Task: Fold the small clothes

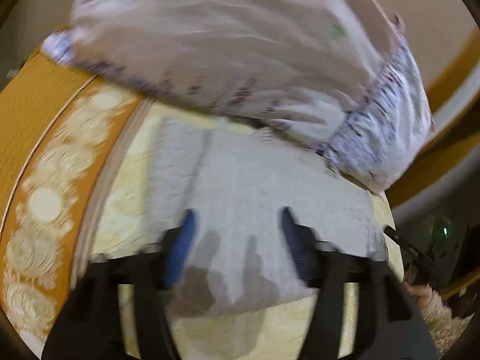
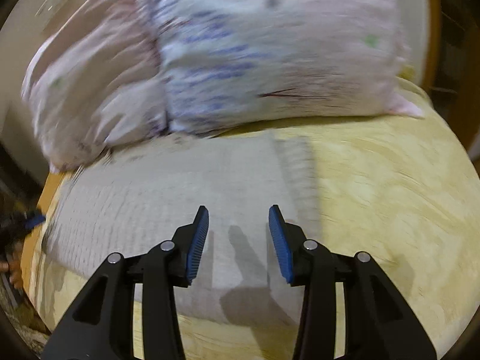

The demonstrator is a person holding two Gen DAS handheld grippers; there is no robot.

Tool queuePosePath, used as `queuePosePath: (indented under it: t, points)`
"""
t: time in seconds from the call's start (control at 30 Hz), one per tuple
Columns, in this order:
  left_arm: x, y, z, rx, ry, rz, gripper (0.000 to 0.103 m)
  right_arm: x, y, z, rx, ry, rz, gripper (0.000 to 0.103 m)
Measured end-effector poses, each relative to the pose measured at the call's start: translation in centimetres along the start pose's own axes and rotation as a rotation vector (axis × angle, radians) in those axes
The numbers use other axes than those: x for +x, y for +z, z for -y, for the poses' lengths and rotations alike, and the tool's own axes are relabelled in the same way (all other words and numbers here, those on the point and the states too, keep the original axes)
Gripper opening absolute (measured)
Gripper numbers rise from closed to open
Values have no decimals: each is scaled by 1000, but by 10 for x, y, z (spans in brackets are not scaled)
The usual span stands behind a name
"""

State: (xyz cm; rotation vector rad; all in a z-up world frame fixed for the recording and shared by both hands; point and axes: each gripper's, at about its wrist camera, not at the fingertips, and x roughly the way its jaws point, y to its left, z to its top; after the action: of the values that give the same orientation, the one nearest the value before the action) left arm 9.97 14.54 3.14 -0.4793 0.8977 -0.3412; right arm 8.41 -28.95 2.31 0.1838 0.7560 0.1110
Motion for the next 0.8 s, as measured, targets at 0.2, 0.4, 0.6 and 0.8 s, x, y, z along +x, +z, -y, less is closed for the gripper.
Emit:
queuePosePath:
  t: [0.2,0.4,0.6,0.8]
  points:
    - [39,1,12,29,14,-94,68,46,-5,-24,-50,-35,-116,42]
    - [50,-3,1,-3,15,-117,68,52,-4,-7,58,41,-105,42]
    - [15,7,-14,-72,-16,-35,74,42,1,-14,108,54,-77,66]
    - [3,22,-56,-190,44,-17,76,47,-2,-16,112,68,-105,75]
